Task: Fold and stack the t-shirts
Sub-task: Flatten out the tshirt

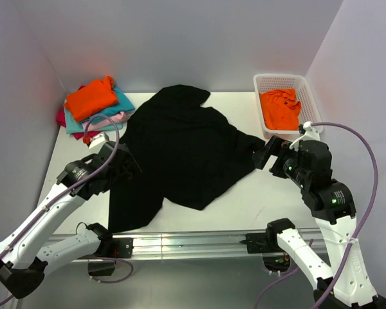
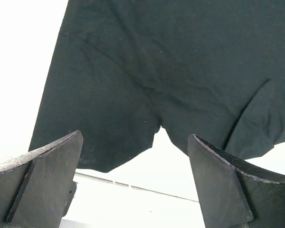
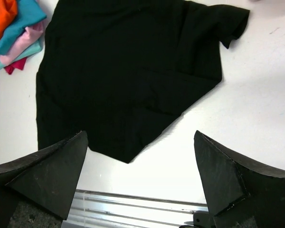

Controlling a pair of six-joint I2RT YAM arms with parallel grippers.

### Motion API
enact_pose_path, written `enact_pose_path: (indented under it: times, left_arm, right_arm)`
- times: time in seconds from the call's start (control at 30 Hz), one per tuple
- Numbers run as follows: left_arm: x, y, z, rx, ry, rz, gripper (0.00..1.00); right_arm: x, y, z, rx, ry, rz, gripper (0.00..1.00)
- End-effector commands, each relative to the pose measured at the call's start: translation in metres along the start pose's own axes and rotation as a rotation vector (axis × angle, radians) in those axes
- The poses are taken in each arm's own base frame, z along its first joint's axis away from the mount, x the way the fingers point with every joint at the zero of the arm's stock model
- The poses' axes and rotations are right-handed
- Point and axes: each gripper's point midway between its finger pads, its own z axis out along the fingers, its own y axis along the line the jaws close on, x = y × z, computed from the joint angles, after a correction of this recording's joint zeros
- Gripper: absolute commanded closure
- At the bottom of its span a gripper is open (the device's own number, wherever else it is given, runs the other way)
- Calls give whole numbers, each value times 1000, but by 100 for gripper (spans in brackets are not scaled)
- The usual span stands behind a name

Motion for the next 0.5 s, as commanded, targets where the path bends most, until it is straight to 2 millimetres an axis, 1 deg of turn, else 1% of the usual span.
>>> enact_pose_path:
  times: [0.0,0.13,0.17,0.23,0.27,0.3,0.33,0.37,0.43,0.47]
  left_arm:
    - [-3,13,-2,-48,-30,-29,1]
    - [10,35,10,-166,-10,-47,1]
    - [21,41,19,-196,19,-26,1]
    - [41,39,26,-193,102,-15,3]
    - [53,43,34,-210,138,-12,3]
    - [63,44,36,-209,174,-21,4]
    - [67,44,36,-208,178,-49,5]
    - [73,50,38,-222,187,-49,5]
    - [75,55,37,-232,174,-76,5]
    - [78,63,39,-256,173,-77,6]
  right_arm:
    - [-13,-1,-7,23,-49,-20,0]
    - [-7,-12,-3,75,-21,-33,0]
    - [-6,-14,-3,83,-20,-35,0]
    - [-2,-14,-3,79,-14,-35,1]
    - [-1,-14,-2,74,-13,-33,1]
    - [2,-15,-1,72,-5,-30,1]
    - [3,-13,-1,62,-1,-24,2]
    - [6,-14,0,66,9,-23,2]
    - [10,-16,1,71,20,-19,3]
    - [11,-17,2,77,24,-19,3]
